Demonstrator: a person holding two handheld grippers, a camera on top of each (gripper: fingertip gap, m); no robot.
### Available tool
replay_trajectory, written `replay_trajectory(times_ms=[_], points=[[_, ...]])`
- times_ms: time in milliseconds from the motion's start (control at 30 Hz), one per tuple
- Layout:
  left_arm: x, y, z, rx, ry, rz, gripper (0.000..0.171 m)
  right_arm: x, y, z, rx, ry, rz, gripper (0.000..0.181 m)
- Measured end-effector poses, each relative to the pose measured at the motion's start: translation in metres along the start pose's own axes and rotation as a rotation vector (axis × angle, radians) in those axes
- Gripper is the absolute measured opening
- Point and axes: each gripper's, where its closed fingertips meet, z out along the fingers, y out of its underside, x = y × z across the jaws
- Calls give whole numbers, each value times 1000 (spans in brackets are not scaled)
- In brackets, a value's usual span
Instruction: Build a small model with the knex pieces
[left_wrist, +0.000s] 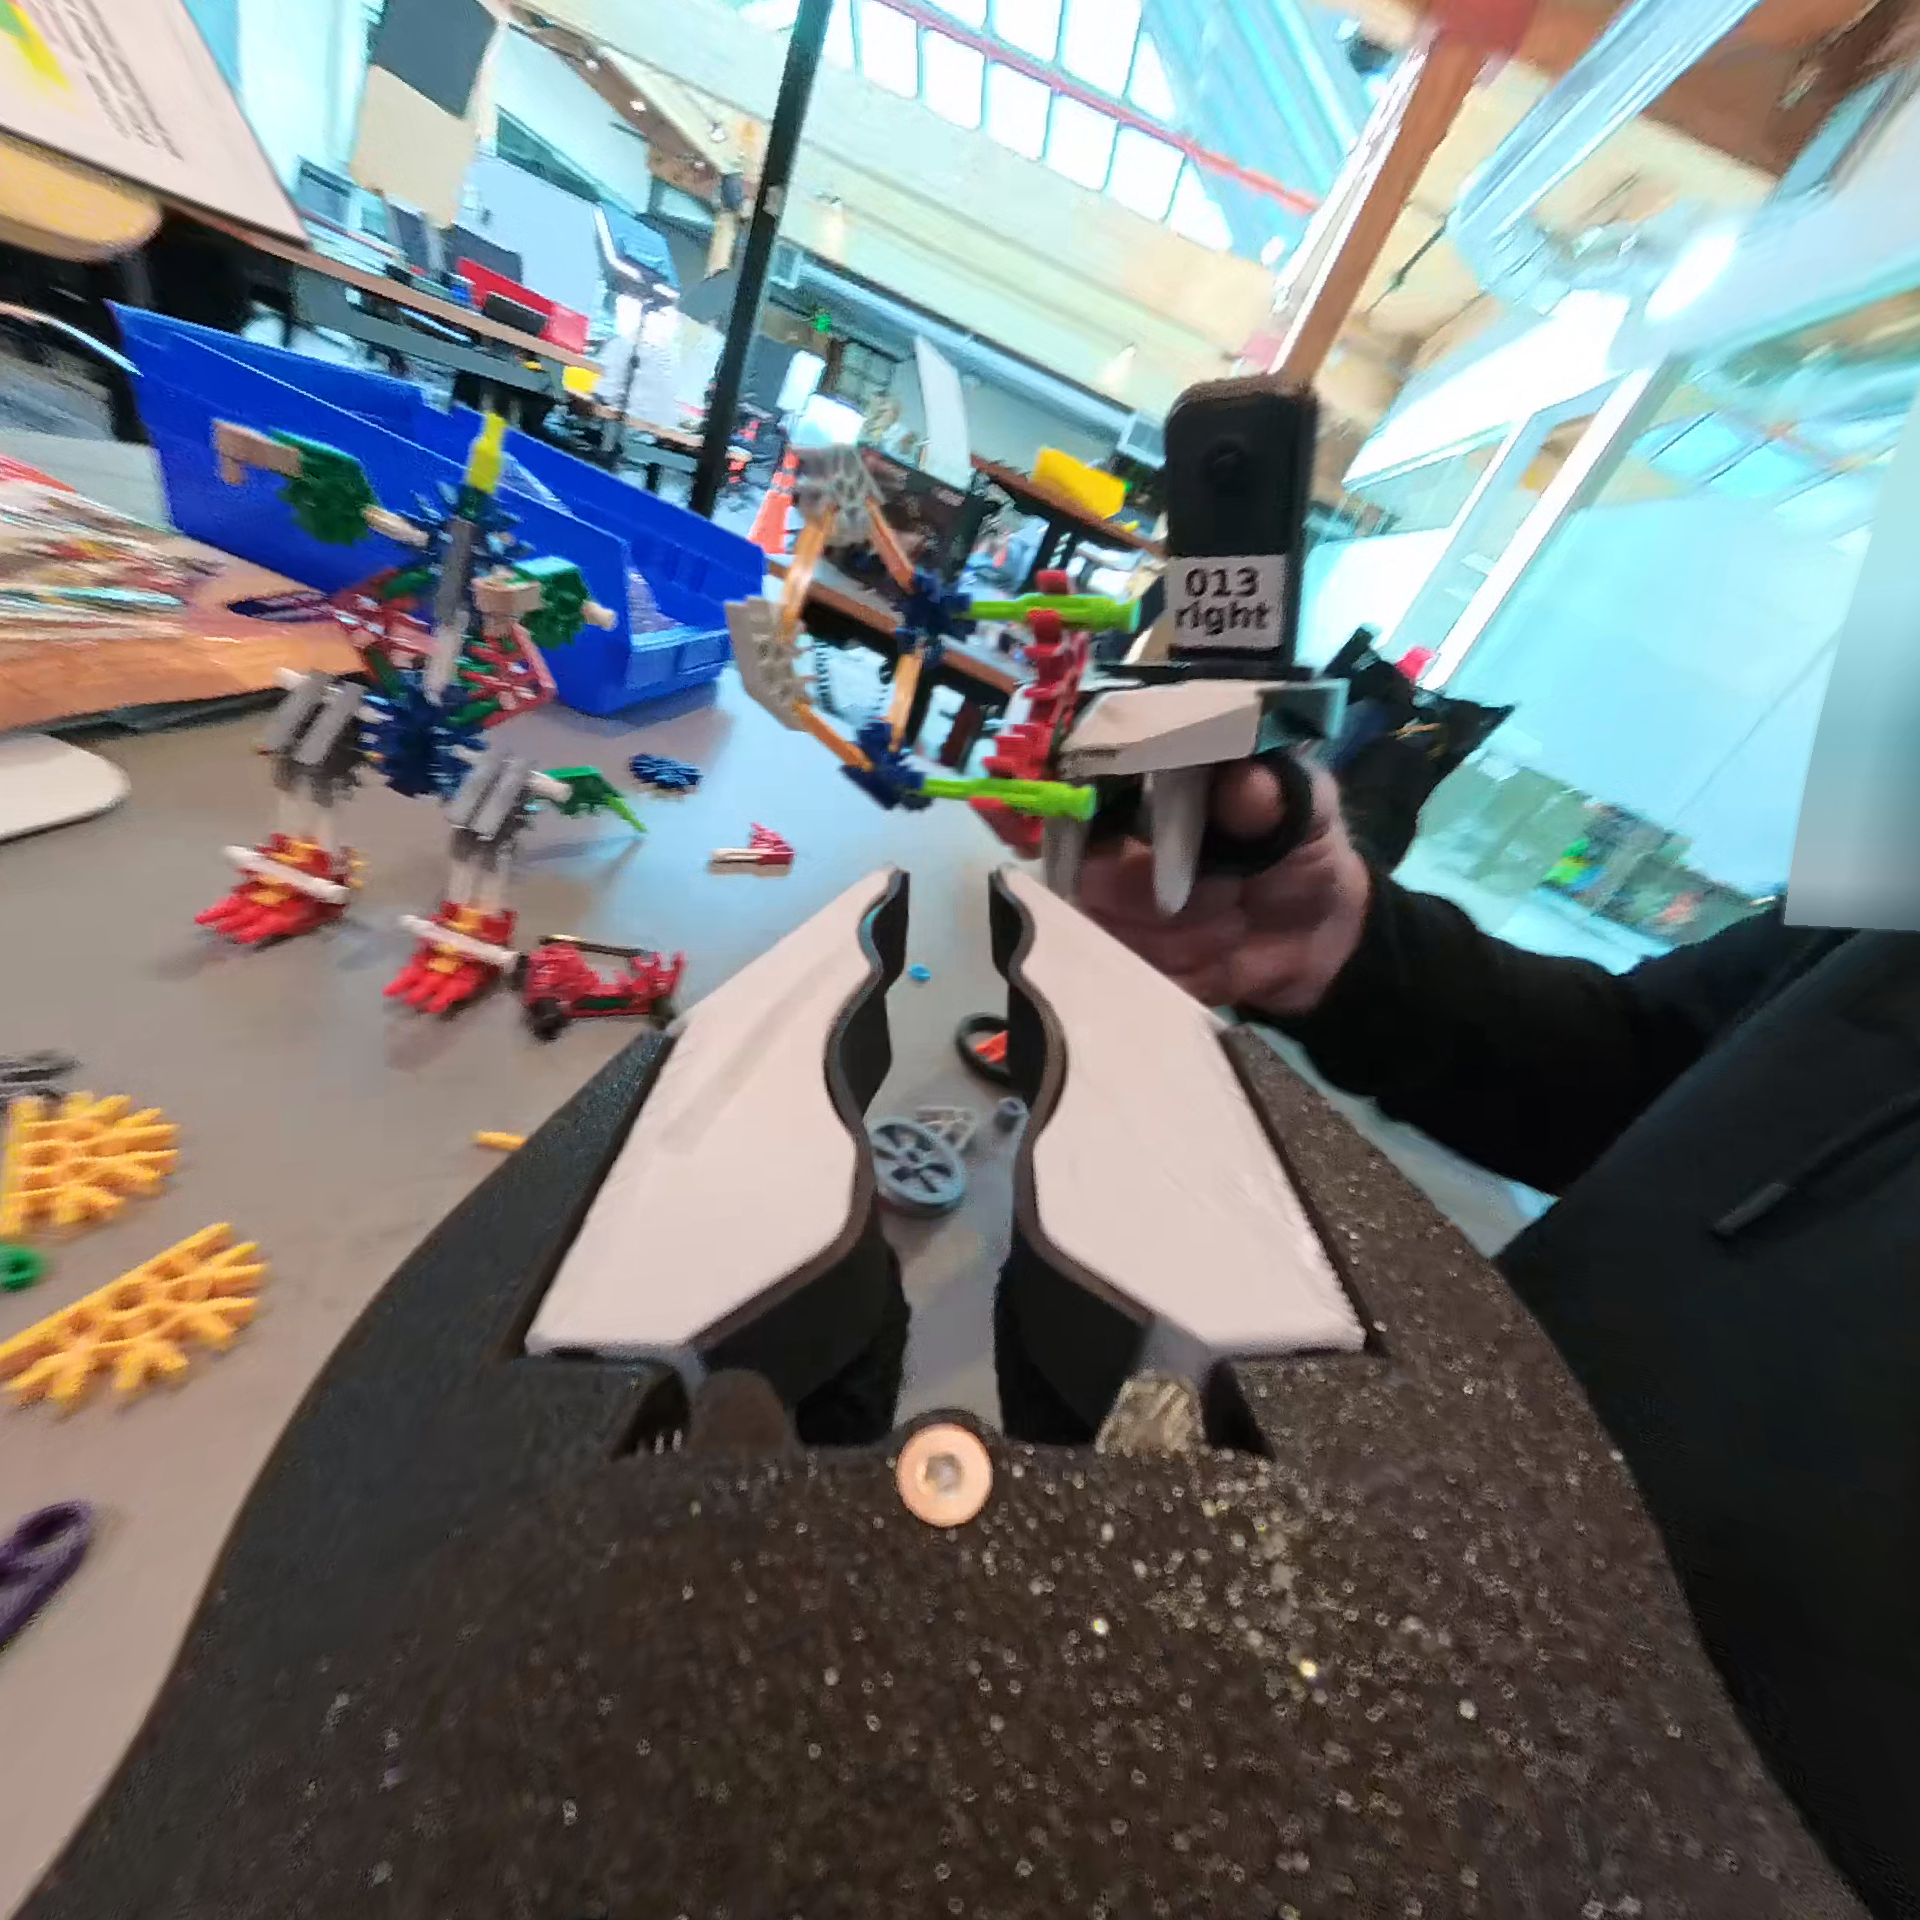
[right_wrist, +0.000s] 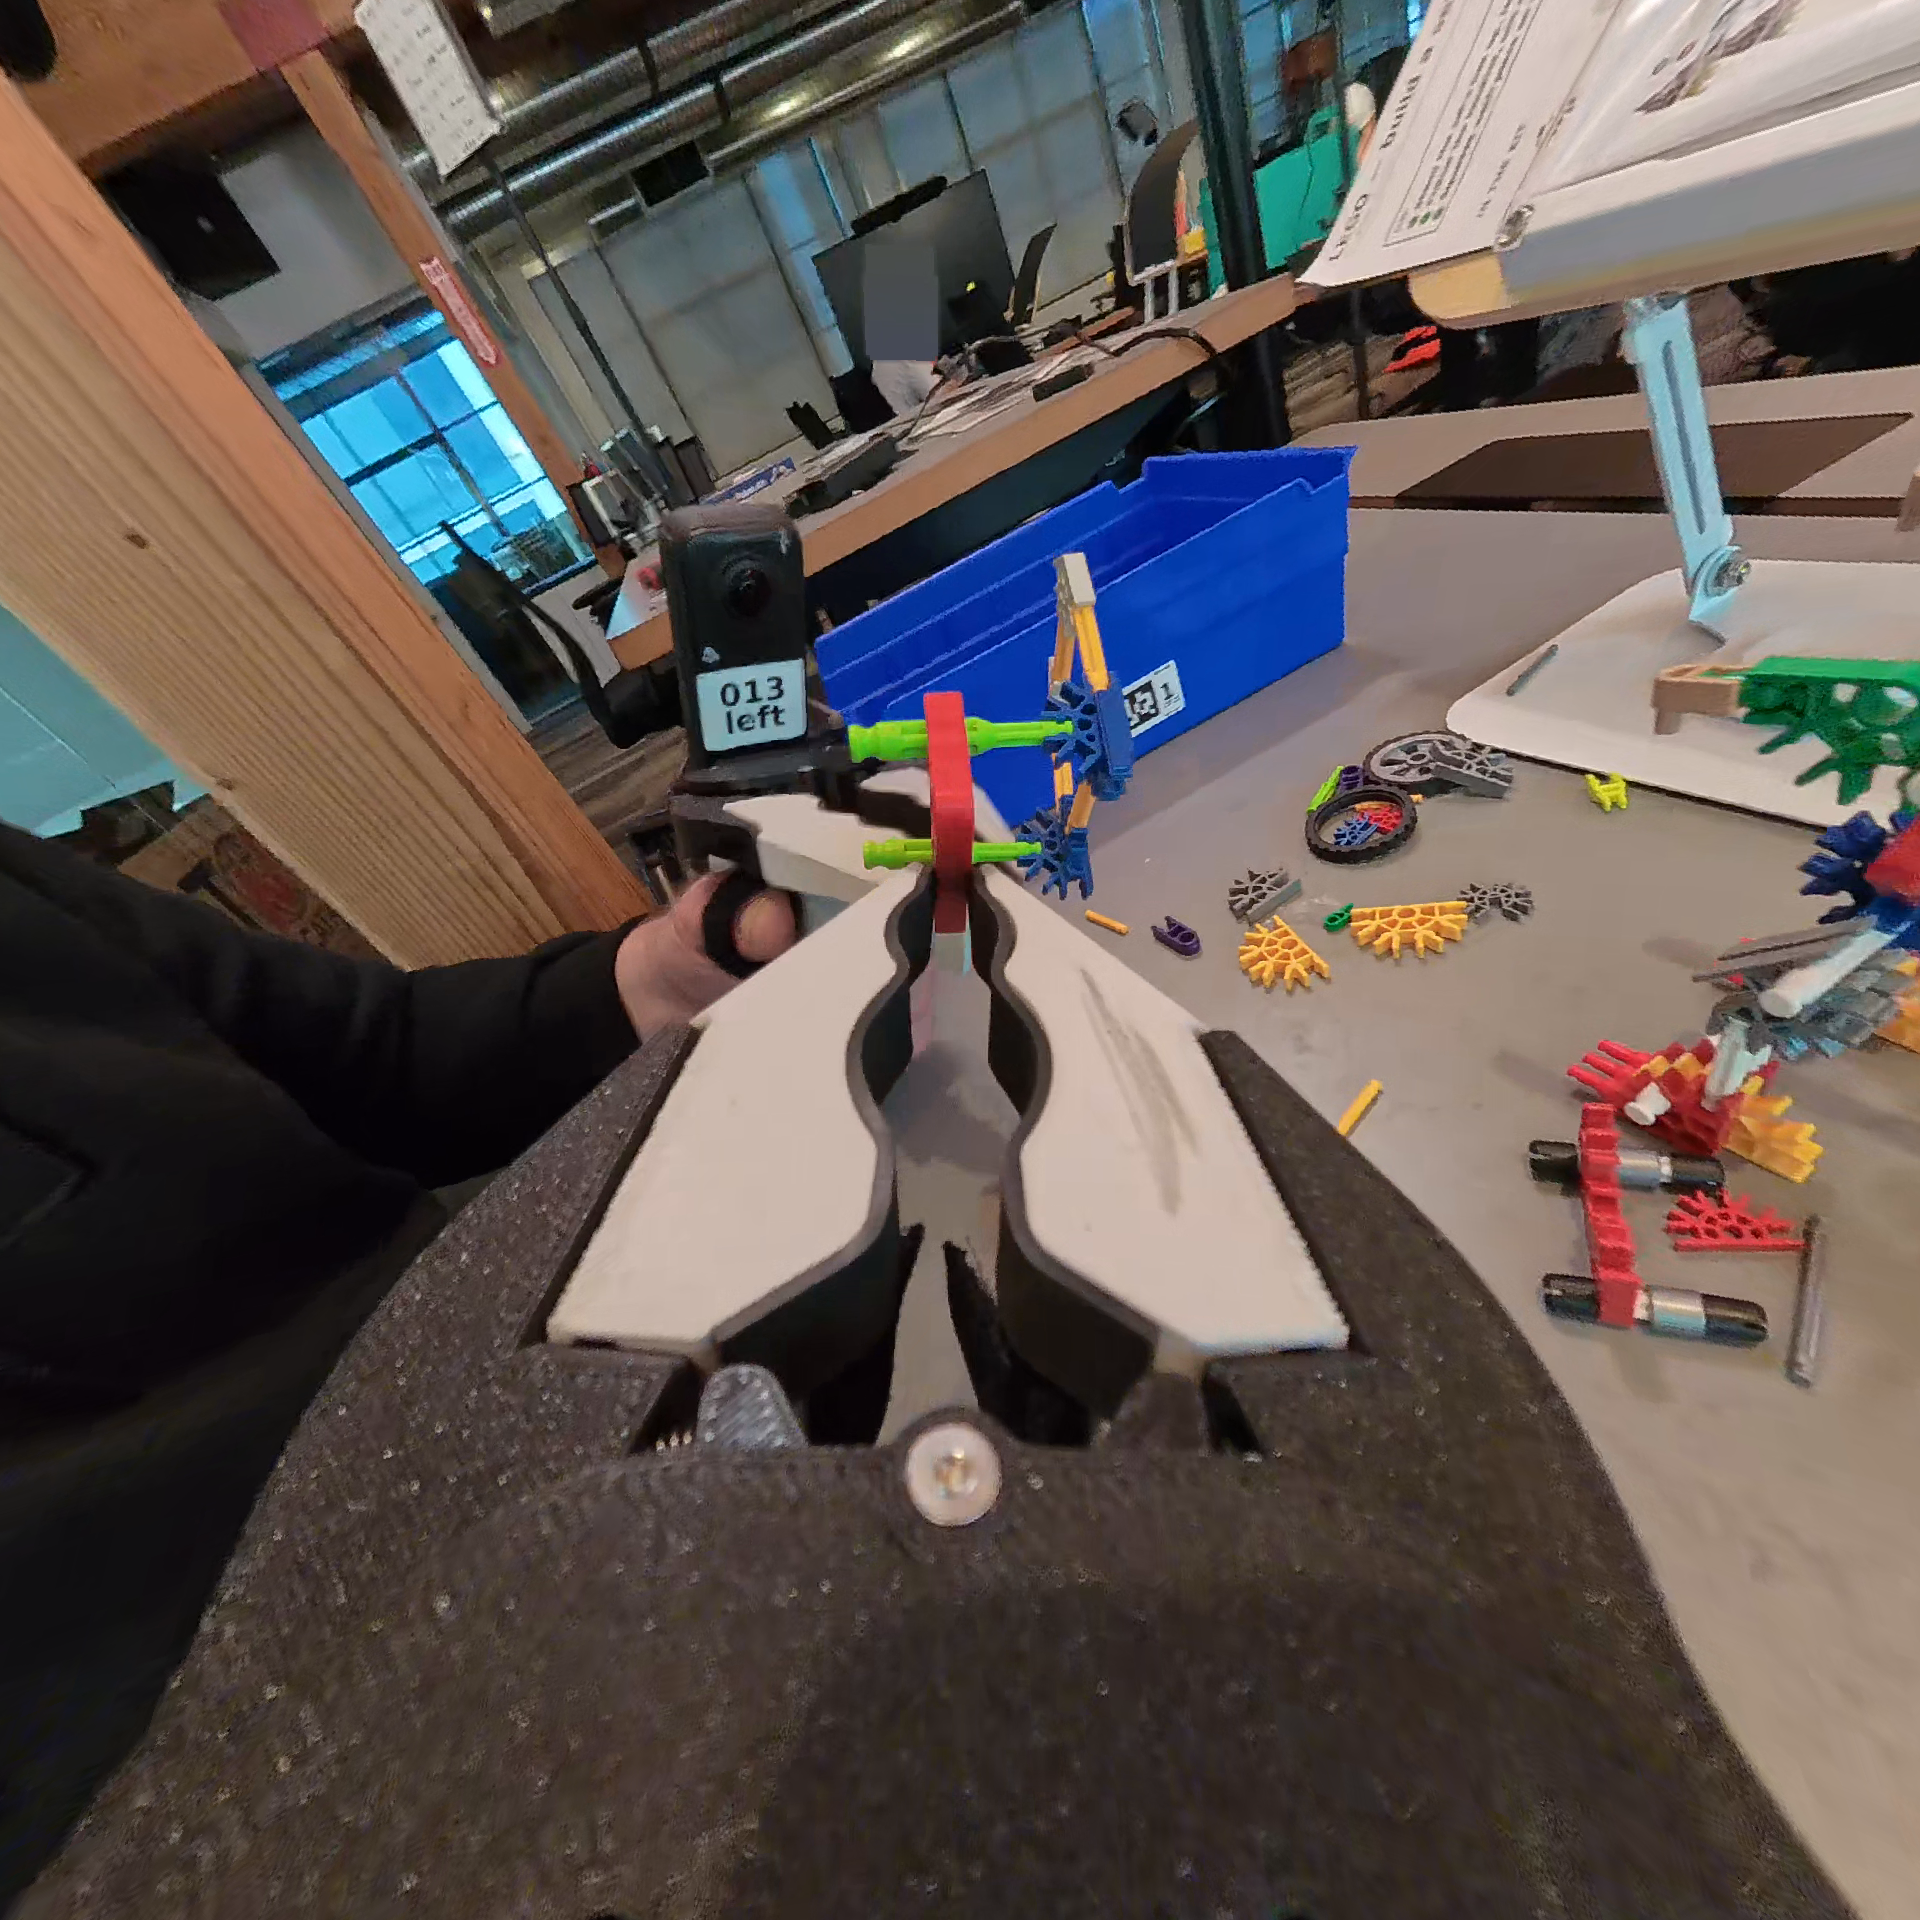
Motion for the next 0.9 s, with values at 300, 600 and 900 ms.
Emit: replay_trajectory(times_ms=[300, 600, 900], points=[[-21, -26, -7, -28, -72, 89, 27, -8, 3, -13, -86, -102, 45, 4], [-13, -30, 9, 6, 29, -11, 2, 4, -3, -17, -85, -46, 45, 26], [-23, -42, 10, 183, 51, -291, 0, 36, -17, -22, -161, 439, -686, 68]])
